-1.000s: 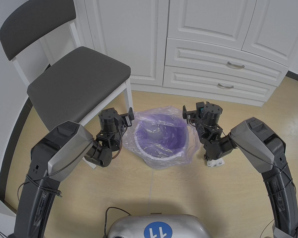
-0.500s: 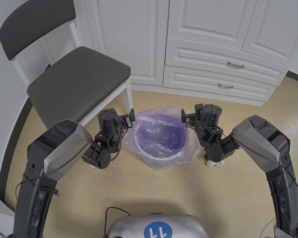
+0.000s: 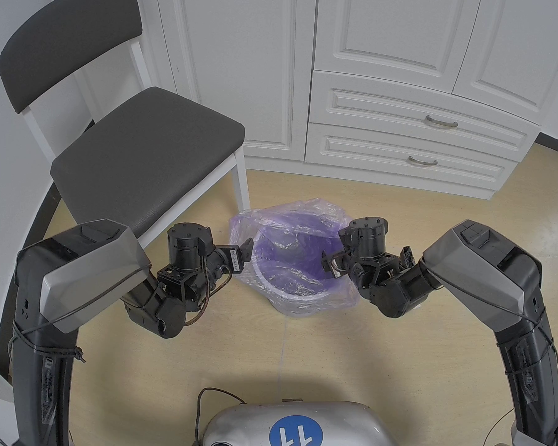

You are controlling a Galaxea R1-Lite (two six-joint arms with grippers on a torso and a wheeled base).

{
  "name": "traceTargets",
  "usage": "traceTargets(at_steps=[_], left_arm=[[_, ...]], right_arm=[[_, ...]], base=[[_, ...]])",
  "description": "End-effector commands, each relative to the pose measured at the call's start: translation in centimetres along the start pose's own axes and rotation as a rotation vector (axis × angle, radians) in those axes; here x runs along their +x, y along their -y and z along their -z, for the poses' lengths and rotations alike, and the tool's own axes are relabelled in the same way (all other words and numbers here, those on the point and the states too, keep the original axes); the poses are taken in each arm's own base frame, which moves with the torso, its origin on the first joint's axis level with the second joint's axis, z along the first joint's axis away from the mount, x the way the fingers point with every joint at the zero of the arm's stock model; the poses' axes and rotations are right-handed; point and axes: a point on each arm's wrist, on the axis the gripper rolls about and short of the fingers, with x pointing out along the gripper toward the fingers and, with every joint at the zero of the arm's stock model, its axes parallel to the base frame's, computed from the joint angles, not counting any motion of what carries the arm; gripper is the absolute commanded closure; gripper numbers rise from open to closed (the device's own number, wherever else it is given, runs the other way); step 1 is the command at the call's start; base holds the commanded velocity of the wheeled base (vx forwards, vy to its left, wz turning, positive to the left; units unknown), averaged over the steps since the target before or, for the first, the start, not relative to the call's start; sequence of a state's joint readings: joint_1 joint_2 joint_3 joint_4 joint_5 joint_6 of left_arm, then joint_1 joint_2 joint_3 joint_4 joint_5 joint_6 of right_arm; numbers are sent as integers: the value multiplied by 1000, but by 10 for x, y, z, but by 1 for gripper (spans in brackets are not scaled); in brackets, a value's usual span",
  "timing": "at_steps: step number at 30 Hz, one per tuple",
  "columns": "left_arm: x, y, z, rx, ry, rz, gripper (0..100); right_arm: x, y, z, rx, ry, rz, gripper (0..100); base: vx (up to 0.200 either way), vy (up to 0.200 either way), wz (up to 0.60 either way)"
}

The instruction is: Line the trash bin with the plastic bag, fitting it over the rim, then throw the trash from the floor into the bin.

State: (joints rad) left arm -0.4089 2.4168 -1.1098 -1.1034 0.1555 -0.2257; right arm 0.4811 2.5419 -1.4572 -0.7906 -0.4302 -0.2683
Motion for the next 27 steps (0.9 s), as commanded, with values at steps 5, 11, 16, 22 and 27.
traceTargets(at_steps=[5, 11, 16, 22, 27], left_arm=[[-8, 0, -8, 0, 9, 8, 0], [-17, 1, -16, -9, 29, 16, 0], [-23, 2, -19, -17, 108, 23, 0], [-52, 11, -26, -18, 152, 72, 0], [-72, 20, -39, -9, 138, 93, 0]], right_arm=[[42, -5, 5, 34, 48, 94, 0], [36, 16, -24, 82, 123, 132, 0], [45, 35, -46, 131, 204, 183, 0], [42, 37, -61, 193, 246, 211, 0], [11, 36, -74, 178, 211, 177, 0]], base=[[0, 0, 0], [0, 0, 0], [0, 0, 0], [0, 0, 0], [0, 0, 0]])
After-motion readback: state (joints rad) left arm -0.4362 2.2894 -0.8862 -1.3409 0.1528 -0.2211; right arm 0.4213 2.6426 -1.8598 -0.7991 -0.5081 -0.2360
